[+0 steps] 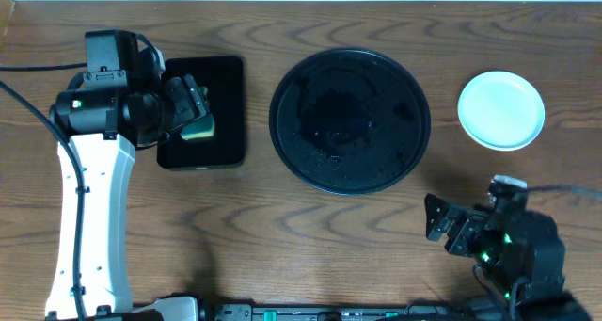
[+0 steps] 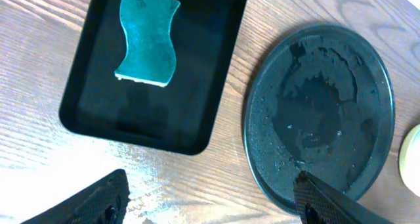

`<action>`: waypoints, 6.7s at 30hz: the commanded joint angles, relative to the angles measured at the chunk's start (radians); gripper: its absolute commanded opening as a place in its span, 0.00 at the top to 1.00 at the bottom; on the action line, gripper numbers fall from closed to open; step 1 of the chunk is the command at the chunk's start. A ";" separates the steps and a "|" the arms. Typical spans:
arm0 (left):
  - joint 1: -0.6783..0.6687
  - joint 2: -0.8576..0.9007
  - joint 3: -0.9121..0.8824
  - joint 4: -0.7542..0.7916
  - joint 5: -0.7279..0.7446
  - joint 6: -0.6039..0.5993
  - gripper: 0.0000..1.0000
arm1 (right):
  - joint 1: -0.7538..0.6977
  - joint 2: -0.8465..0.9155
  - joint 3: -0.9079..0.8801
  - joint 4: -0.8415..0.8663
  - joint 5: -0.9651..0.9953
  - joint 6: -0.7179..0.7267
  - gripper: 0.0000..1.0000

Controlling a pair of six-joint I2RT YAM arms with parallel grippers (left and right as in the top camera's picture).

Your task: Clean dirty plates on tray and stack at the side

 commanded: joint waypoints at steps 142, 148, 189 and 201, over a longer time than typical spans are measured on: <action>-0.116 -1.386 -1.416 1.057 -0.238 0.266 0.18 | -0.264 -0.398 -0.616 0.771 0.068 -0.438 0.01; -0.081 -1.427 -1.481 1.139 -0.238 0.264 0.18 | -0.264 -0.398 -0.616 0.771 0.068 -0.438 0.01; -0.078 -1.438 -1.479 0.970 -0.247 0.346 0.18 | -0.264 -0.398 -0.616 0.771 0.068 -0.438 0.01; -0.078 -1.437 -1.479 0.970 -0.247 0.346 0.18 | -0.264 -0.398 -0.616 0.771 0.068 -0.438 0.01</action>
